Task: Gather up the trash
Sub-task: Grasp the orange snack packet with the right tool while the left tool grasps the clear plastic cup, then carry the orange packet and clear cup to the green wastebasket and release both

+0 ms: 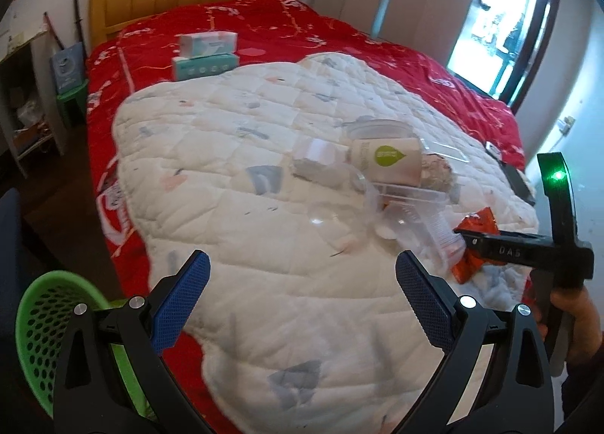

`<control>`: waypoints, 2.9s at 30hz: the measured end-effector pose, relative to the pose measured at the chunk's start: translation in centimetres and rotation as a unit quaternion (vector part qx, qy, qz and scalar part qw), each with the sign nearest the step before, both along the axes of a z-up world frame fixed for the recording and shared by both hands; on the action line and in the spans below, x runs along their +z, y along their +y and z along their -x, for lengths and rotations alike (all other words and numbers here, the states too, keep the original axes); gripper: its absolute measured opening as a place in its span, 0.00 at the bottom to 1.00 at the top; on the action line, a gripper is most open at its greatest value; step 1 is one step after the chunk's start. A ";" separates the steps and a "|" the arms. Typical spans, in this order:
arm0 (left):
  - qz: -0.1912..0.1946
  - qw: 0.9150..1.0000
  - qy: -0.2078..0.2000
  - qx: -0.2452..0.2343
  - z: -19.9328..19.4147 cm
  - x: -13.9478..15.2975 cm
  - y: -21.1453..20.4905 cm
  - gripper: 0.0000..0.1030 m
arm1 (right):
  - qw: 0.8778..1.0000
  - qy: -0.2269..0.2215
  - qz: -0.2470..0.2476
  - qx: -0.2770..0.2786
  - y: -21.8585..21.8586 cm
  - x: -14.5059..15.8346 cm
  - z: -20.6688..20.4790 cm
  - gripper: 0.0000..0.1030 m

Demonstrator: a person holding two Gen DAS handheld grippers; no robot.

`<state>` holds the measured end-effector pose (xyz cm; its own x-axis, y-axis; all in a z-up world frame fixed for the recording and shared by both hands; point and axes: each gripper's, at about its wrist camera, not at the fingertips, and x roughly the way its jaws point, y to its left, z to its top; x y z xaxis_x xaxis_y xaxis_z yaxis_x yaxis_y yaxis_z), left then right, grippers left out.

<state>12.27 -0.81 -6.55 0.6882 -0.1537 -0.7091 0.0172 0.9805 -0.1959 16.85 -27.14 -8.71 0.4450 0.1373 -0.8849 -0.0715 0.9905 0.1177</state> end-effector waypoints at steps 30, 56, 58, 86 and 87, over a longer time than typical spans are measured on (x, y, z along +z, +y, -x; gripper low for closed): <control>0.100 0.993 0.001 -0.069 -4.3 -1.4 -1.4 0.01 | 0.995 -0.069 -0.068 0.025 -0.3 5.5 7.9 0.71; 0.055 0.987 0.022 0.151 12.7 -2.2 17.5 0.01 | 0.969 -0.083 -0.098 0.210 17.3 8.2 12.7 0.71; 0.060 0.984 0.041 0.163 12.9 -3.5 18.5 0.01 | 0.967 -0.082 -0.099 0.221 18.1 8.3 12.9 0.71; 0.128 0.954 0.124 0.242 18.1 -10.3 24.6 0.55 | 0.949 -0.058 -0.095 0.295 26.2 6.7 14.4 0.71; 0.124 0.954 0.121 0.246 18.5 -10.1 24.7 0.55 | 0.948 -0.058 -0.095 0.298 26.5 6.7 14.4 0.72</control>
